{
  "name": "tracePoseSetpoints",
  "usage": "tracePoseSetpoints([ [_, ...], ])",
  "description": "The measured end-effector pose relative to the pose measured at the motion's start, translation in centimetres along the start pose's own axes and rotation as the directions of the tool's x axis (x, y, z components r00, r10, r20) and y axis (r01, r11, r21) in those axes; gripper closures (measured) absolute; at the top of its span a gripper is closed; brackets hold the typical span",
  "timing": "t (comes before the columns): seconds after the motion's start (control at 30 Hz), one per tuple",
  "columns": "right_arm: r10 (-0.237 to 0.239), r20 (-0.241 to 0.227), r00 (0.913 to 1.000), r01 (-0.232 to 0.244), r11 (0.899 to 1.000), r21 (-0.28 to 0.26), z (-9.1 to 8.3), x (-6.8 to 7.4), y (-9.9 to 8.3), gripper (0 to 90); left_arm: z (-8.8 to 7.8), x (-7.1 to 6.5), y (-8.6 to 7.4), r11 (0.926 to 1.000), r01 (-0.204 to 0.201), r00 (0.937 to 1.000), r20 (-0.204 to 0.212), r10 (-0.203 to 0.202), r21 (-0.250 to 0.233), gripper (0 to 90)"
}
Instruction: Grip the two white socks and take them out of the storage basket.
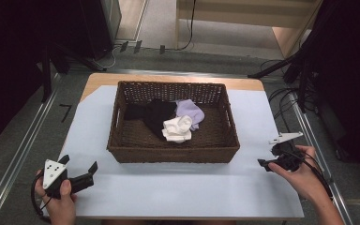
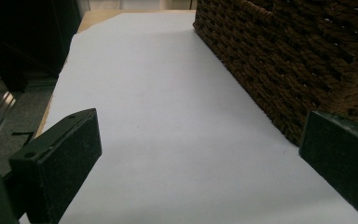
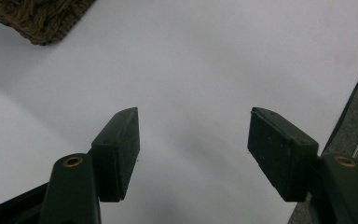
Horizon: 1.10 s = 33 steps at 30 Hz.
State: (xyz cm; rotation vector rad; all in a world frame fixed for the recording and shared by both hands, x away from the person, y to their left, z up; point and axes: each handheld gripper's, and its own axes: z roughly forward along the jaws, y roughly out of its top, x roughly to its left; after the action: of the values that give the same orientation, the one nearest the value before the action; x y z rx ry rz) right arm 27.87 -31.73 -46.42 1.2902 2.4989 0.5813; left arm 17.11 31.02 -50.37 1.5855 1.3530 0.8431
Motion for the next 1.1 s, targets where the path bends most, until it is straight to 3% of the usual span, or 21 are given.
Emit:
tracePoseSetpoints([
  [0.1, -0.020, -0.041, 0.9990, 0.021, 0.999, 0.033, -0.2, -0.1, 0.9, 33.3, 0.0, 0.0, 0.0, 1.0000, -0.002, 1.0000, 0.003, 0.002, 0.006, 0.0],
  [0.17, -0.066, -0.067, 0.9956, 0.070, 0.996, 0.062, -0.4, 0.0, 1.9, 31.2, 0.1, 0.0, 0.1, 0.9999, 0.004, 1.0000, 0.003, -0.004, 0.016, 0.0],
  [0.37, -0.107, -0.073, 0.9916, 0.113, 0.990, 0.082, -1.2, 0.4, 4.0, 30.0, 0.1, -0.1, 0.1, 0.9997, -0.021, 0.9998, -0.002, 0.021, 0.011, 0.0],
  [0.73, -0.186, -0.074, 0.9798, 0.192, 0.978, 0.084, -2.5, 1.3, 7.1, 31.7, 0.1, -0.2, 0.0, 0.9996, -0.025, 0.9997, 0.003, 0.025, 0.010, 0.0],
  [0.8, -0.208, -0.094, 0.9736, 0.216, 0.972, 0.086, -2.9, 1.5, 7.9, 31.7, 0.1, -0.2, 0.1, 0.9995, -0.030, 0.9995, 0.007, 0.030, 0.013, 0.0],
  [1.1, -0.280, -0.102, 0.9546, 0.291, 0.950, 0.113, -3.8, 2.6, 10.7, 31.7, 0.2, -0.2, 0.1, 0.9993, -0.031, 0.9993, 0.022, 0.031, 0.022, 0.0],
])
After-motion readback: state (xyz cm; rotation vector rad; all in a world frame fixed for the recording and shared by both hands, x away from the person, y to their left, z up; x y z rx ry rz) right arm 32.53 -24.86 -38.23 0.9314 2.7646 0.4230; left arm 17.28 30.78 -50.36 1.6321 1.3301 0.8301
